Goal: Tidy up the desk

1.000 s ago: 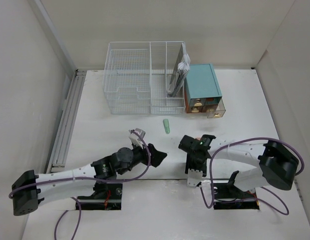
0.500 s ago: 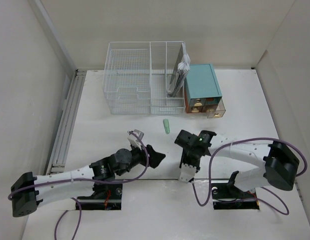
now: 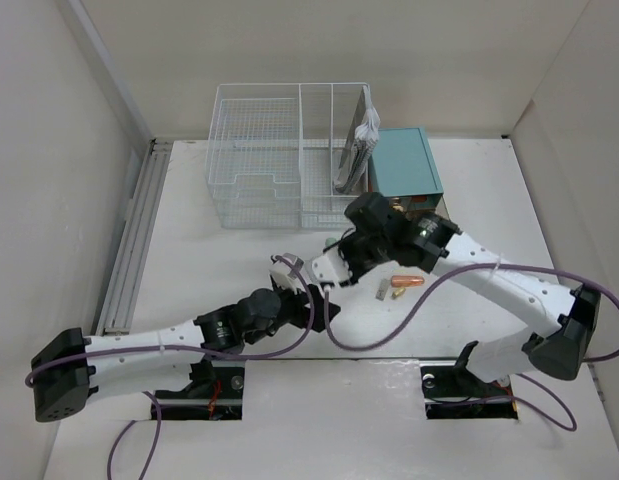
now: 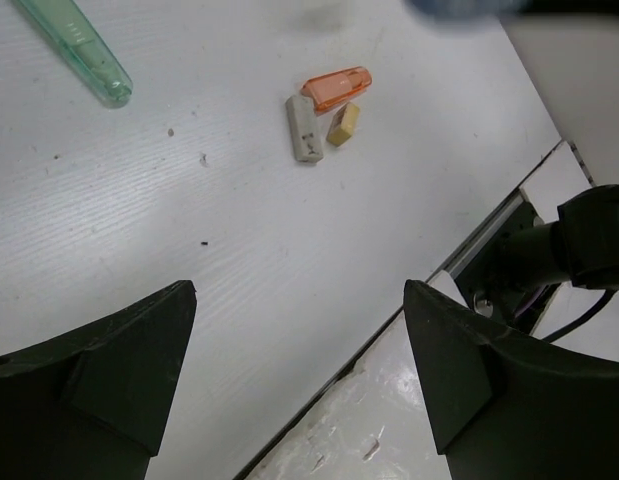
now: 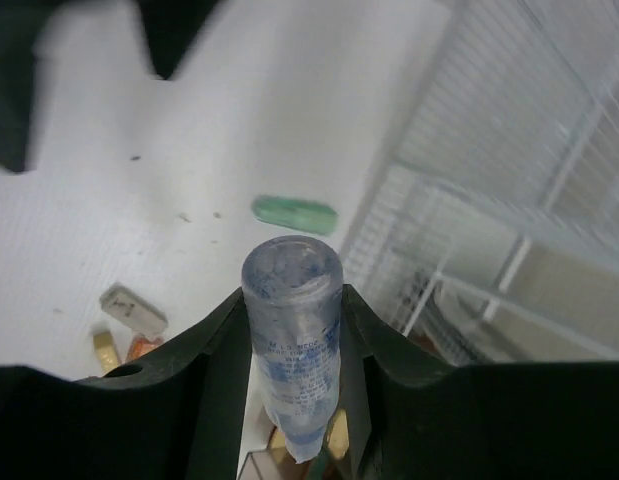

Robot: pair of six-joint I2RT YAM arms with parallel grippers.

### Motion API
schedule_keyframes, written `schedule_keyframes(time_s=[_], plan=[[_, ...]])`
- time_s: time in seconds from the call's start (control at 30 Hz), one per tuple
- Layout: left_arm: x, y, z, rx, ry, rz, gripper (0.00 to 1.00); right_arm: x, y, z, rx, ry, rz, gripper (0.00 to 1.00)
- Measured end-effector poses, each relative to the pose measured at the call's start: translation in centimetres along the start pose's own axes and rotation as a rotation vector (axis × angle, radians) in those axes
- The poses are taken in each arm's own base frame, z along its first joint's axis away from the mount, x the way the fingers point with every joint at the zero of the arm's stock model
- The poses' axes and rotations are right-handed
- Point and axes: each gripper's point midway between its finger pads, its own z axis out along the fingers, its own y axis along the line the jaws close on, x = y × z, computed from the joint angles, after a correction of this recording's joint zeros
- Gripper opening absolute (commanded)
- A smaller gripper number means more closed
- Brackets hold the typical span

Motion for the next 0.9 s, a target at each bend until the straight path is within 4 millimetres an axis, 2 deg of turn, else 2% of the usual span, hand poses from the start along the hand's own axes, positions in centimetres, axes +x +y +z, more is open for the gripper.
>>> schedule_keyframes(time_s=[0.1, 0.17, 0.23, 0.3, 0.37, 0.43, 0.73, 0.9], plan=[[-0.8, -0.6, 0.1, 0.007, -0.014, -0.003, 0.82, 2.6, -4.5, -2.5, 0.136, 0.047, 0.190, 0.03], [-1.0, -0.7, 0.1, 0.007, -0.020, -0.004, 0.82, 5.1, -7.2, -4.5, 0.229, 0.077, 0.324, 0.03], [-1.0, -0.5, 0.1, -0.001, -0.021, -0.003, 0.82, 8.0, -9.1, -6.5, 0.310, 0.103, 0.449, 0.03], [-1.0, -0.4, 0.1, -0.006, -0.019, -0.002, 0.82, 10.6, -9.6, -8.2, 0.360, 0.116, 0.553, 0.03], [-0.9, -0.3, 0.1, -0.010, -0.018, -0.002, 0.82, 12.8, -9.2, -9.4, 0.379, 0.118, 0.640, 0.03], [-0.8, -0.2, 0.1, -0.015, -0.014, 0.000, 0.82, 14.1, -8.5, -10.2, 0.370, 0.104, 0.689, 0.03], [-0.1, 0.1, 0.7, -0.037, 0.014, 0.010, 0.82, 14.8, -4.5, -12.7, 0.256, -0.039, 0.601, 0.03], [-0.3, -0.2, 0.9, -0.036, 0.015, 0.010, 0.82, 15.7, -2.5, -12.2, 0.198, -0.086, 0.547, 0.01]])
